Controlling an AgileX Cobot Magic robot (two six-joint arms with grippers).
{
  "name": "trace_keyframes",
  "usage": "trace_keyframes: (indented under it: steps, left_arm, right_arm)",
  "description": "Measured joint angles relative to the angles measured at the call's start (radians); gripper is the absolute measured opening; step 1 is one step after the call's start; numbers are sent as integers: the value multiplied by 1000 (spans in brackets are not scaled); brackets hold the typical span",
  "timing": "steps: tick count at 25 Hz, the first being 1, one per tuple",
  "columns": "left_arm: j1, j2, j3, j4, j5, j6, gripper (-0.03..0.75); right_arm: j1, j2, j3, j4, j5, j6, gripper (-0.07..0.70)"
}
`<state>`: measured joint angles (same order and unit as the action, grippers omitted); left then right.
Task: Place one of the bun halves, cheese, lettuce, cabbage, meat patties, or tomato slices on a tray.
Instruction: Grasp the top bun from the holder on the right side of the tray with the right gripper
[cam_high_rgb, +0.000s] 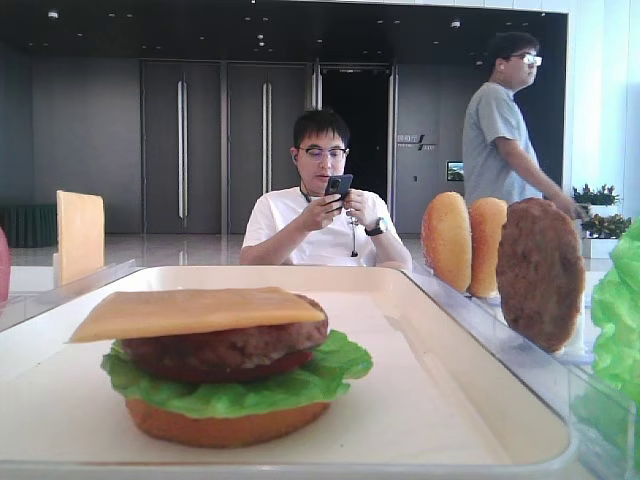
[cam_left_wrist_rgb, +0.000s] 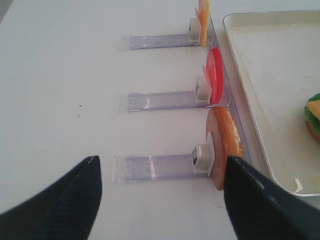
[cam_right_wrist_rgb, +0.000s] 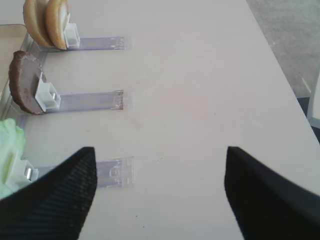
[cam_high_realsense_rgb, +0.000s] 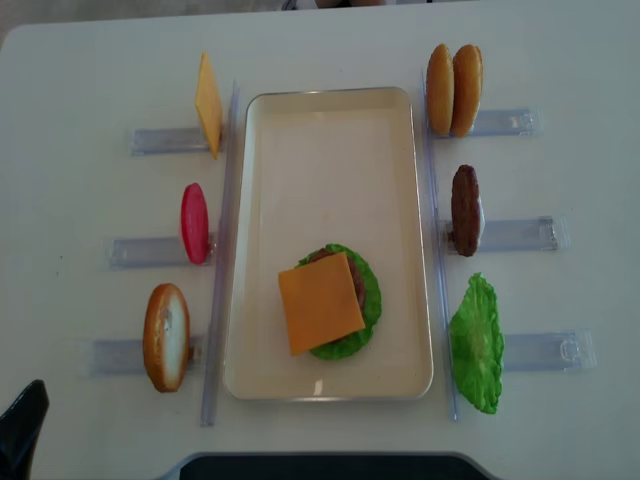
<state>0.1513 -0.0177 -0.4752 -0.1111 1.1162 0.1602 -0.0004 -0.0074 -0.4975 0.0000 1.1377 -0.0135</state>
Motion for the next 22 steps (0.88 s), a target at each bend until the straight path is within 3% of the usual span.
trace_keyframes:
  steps: [22]
  left_arm:
    - [0,0,0,0,0,0,580]
  right_arm:
    - [0,0,0,0,0,0,535]
